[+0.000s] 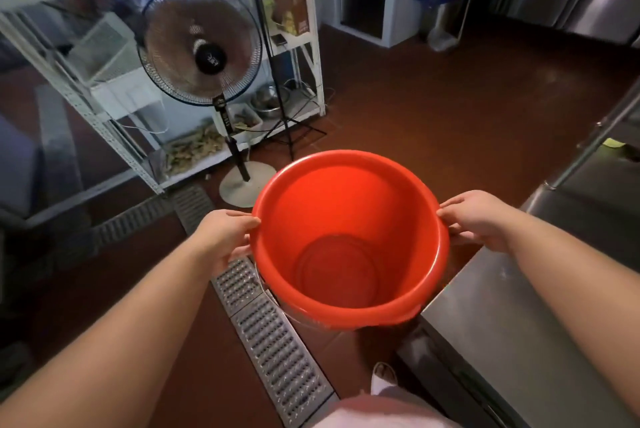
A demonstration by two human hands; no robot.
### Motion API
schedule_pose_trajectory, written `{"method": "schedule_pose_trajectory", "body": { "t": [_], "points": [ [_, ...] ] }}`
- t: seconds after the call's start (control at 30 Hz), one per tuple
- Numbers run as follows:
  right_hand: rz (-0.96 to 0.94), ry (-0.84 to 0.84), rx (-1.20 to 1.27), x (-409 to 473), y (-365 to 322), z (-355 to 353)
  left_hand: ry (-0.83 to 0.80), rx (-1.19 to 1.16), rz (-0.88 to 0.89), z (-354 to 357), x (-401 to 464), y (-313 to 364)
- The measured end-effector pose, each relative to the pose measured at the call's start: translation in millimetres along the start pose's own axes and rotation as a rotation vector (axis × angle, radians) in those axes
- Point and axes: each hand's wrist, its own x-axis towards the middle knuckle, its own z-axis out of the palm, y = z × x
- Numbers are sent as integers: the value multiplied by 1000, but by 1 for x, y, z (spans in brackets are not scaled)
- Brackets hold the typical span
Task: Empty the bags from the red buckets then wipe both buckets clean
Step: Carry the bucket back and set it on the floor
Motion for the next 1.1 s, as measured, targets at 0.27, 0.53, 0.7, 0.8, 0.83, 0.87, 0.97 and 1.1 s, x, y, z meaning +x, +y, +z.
{"method": "schedule_pose_trajectory", "body": {
  "t": [0.27, 0.53, 0.7, 0.8, 0.83, 0.87, 0.97, 1.1],
  "points": [
    [28, -51, 44, 105, -59, 3, 150, -1, -2, 22, 63, 58],
    [110, 130, 77, 188, -66, 3, 27, 96, -33, 62, 192, 102],
    [264, 280, 224, 220, -54, -2, -156, 250, 1, 113, 292, 134],
    [334, 366, 340, 223, -53, -6, -294, 334, 43, 142, 340, 158],
    [341, 407, 382, 224, -51, -6, -332, 364, 60, 153, 355, 166],
    [344, 454, 413, 224, -49, -6, -365, 397, 80, 166, 368, 173],
    [356, 604, 425, 223, -39, -5, -433, 489, 132, 207, 394, 189],
    [399, 740, 449, 223, -24, -12, -484, 547, 168, 265, 412, 201]
  ]
}}
